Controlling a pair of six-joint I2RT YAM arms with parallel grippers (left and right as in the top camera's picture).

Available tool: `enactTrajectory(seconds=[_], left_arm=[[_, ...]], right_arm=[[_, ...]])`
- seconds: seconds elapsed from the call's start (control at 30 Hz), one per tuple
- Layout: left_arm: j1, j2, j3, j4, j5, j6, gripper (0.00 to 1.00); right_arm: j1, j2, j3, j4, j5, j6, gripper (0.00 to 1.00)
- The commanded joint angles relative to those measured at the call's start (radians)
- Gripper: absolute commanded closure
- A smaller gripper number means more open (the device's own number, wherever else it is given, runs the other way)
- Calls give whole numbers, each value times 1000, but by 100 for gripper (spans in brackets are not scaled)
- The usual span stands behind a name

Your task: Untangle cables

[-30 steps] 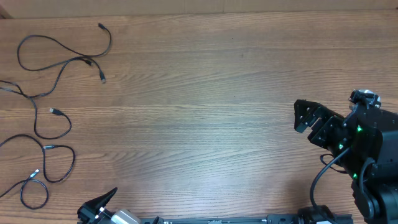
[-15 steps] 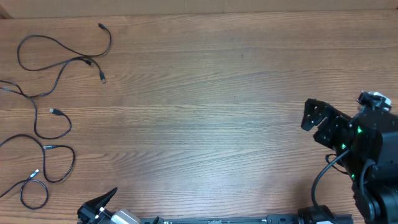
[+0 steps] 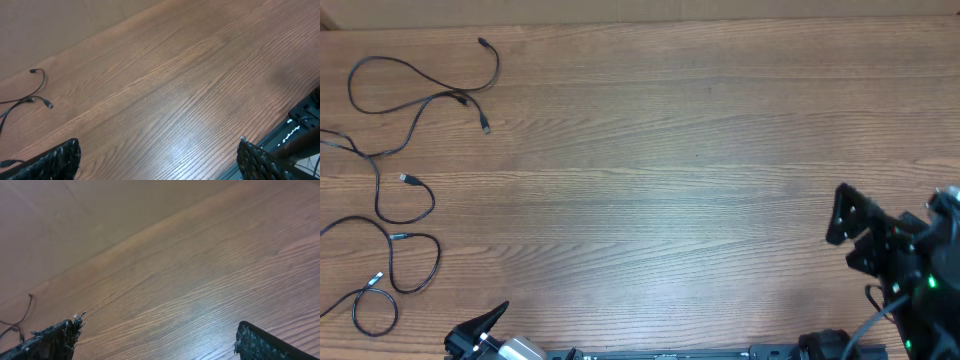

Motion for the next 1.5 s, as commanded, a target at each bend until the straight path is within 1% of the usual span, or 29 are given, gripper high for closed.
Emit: enactTrajectory(seconds=[0.0,0.4,1.07,1.1,1.47], left_arm=[[-4,-6,13,-2,11,-3,0],[-4,-6,13,-2,11,-3,0],[-4,-6,13,-2,11,-3,0],[-4,-6,13,-2,11,-3,2],[-4,-6,13,-2,11,-3,0]], right_arm=[[-2,-40,2,-1,17,-50,0],[-2,-47,2,42,17,-52,0],[-2,-47,2,40,17,-51,0],[-2,-47,2,40,17,-51,0],[-1,-47,2,40,17,-52,0]])
